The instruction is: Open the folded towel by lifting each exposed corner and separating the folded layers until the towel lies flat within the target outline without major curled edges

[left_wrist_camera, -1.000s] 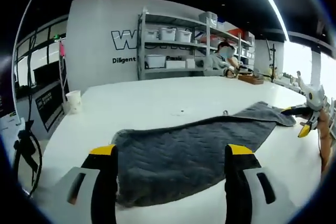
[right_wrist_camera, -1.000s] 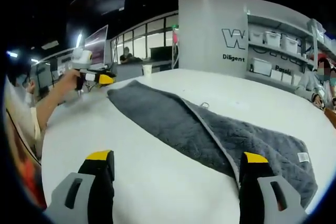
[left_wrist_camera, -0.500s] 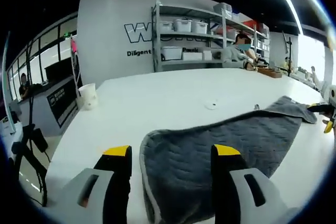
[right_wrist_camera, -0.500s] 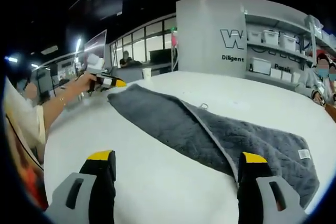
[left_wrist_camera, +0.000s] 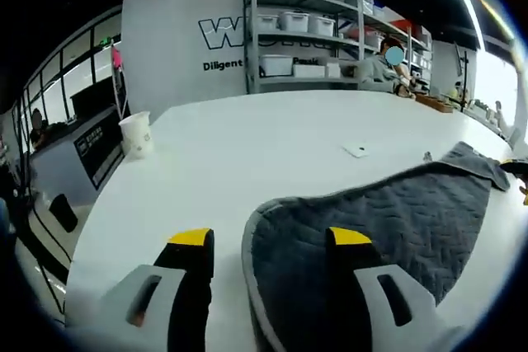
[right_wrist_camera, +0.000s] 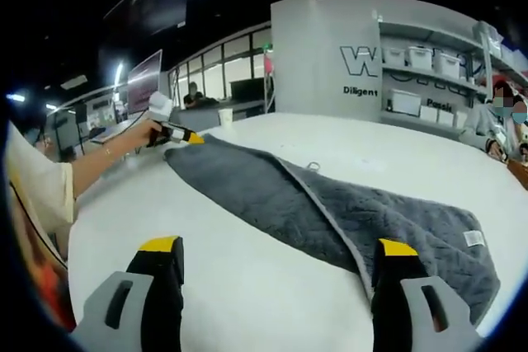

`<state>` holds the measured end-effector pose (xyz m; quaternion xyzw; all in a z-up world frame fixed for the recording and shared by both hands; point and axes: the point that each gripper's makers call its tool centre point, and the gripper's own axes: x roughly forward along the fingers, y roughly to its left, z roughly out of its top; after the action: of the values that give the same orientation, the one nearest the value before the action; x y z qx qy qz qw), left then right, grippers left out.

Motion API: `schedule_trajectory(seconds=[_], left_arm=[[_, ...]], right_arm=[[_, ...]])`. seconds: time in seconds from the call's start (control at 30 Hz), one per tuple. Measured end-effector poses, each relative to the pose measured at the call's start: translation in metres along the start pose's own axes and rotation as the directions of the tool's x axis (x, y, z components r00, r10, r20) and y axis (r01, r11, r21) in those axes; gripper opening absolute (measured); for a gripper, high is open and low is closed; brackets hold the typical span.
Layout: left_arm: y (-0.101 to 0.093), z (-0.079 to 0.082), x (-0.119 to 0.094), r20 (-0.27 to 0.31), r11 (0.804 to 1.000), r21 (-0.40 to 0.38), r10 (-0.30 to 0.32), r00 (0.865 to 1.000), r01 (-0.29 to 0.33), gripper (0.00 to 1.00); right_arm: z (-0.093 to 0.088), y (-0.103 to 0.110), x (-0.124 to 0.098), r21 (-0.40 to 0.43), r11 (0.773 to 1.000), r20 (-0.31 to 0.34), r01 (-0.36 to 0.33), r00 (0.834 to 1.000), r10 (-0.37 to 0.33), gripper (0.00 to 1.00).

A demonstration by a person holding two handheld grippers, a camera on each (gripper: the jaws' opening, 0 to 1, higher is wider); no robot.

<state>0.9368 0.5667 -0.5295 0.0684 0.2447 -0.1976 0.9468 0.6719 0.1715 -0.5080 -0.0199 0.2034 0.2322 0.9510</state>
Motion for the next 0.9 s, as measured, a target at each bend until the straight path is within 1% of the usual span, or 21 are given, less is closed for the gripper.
schedule_trajectory(seconds=[0.03,0.1,0.13,0.17,0.2,0.27,0.3,0.37,0.5,0.6,0.63,0.77,0.8,0.9], left_arm=[[0.000,0.000,0.003,-0.003,1.000,0.011,-0.009,1.000,0.009,0.49],[-0.001,0.004,0.006,0.007,1.000,0.019,-0.018,1.000,0.018,0.42],[-0.003,0.005,0.007,0.014,0.999,0.027,-0.028,1.000,0.027,0.37],[-0.006,0.006,0.007,0.014,0.998,0.039,-0.044,0.999,0.043,0.28],[-0.008,0.006,0.007,0.010,0.998,0.046,-0.054,0.999,0.053,0.25],[-0.013,0.004,0.006,0.001,0.995,0.069,-0.072,0.997,0.072,0.25],[-0.015,0.004,0.006,0.002,0.995,0.075,-0.071,0.997,0.071,0.22],[-0.017,0.002,0.004,-0.005,0.992,0.099,-0.074,0.997,0.074,0.13],[-0.020,0.003,0.001,0.003,0.991,0.100,-0.086,0.996,0.085,0.09],[-0.022,0.004,-0.003,0.014,0.991,0.096,-0.092,0.996,0.090,0.07],[-0.028,0.011,-0.015,0.043,0.989,0.106,-0.106,0.993,0.101,0.07],[-0.038,0.020,-0.031,0.062,0.984,0.139,-0.123,0.990,0.114,0.07],[-0.038,0.021,-0.032,0.064,0.983,0.141,-0.124,0.990,0.114,0.07],[-0.046,0.027,-0.045,0.080,0.980,0.152,-0.140,0.987,0.126,0.07]], right_arm=[[0.000,0.000,0.000,0.002,1.000,0.001,-0.002,1.000,0.002,0.94],[0.000,0.000,0.000,0.004,1.000,0.000,-0.001,1.000,0.001,0.94],[-0.001,0.000,0.001,0.001,1.000,-0.003,-0.001,1.000,0.001,0.94],[-0.001,0.000,0.001,0.000,1.000,-0.004,-0.001,1.000,0.001,0.94],[-0.001,0.000,0.001,-0.001,1.000,-0.005,-0.001,1.000,0.001,0.94],[-0.001,0.001,0.001,0.001,1.000,-0.004,-0.004,1.000,0.004,0.94],[-0.001,0.001,0.001,0.001,1.000,-0.004,-0.005,1.000,0.005,0.94],[-0.001,0.000,0.000,0.005,1.000,-0.002,-0.002,1.000,0.002,0.93],[0.000,-0.002,0.000,0.008,1.000,0.000,0.003,1.000,-0.003,0.92],[0.000,-0.001,-0.001,0.004,1.000,-0.001,0.003,1.000,-0.003,0.92],[0.001,0.002,-0.001,-0.003,1.000,0.002,-0.008,1.000,0.008,0.92],[0.002,0.002,-0.001,-0.006,1.000,0.003,-0.009,1.000,0.009,0.93],[0.002,0.002,-0.002,-0.005,1.000,0.006,-0.008,1.000,0.008,0.93],[0.003,0.002,-0.002,-0.005,1.000,0.009,-0.006,1.000,0.006,0.93]])
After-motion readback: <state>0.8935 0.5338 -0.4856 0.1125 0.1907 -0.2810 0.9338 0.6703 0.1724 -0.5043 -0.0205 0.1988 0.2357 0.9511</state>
